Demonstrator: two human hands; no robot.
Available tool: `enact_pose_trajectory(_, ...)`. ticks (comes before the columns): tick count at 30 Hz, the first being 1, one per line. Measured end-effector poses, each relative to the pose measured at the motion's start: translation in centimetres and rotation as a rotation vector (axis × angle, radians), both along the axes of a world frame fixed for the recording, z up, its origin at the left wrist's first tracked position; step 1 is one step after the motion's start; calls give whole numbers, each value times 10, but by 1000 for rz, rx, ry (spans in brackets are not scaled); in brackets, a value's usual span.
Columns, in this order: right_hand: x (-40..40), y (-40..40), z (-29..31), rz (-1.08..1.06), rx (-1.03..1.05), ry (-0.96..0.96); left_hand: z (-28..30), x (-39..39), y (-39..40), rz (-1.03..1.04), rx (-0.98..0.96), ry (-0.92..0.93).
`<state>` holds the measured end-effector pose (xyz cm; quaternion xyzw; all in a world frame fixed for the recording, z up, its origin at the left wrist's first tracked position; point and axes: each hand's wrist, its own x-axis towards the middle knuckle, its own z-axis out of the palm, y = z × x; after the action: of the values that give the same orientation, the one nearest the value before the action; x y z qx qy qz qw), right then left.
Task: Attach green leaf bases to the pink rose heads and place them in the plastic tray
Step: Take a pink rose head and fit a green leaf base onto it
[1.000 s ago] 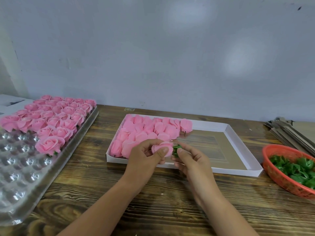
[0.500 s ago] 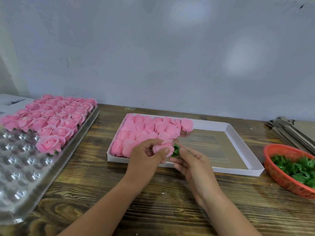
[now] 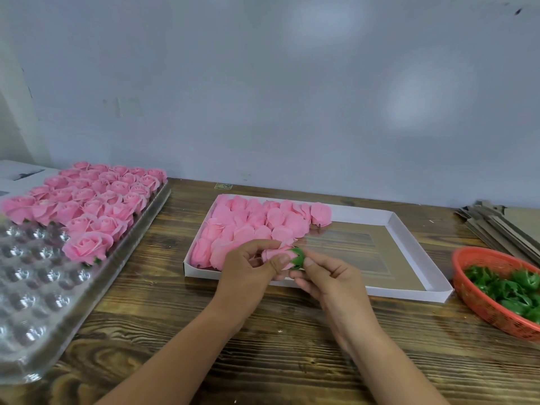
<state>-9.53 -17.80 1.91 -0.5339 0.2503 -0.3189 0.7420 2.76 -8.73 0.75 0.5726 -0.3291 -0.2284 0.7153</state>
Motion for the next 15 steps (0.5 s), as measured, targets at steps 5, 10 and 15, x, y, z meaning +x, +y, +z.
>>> enact_pose_trajectory(5,-2,-3,-2,17,-13,40,1,-1,2,-11,8,-35)
enact_pose_trajectory(10,-4,-9,0,43,-33,41,4,2,4,-86,-4,-31)
enact_pose_trajectory(15,-3,-11,-1,-77,-220,115,4,1,2,-132,-11,46)
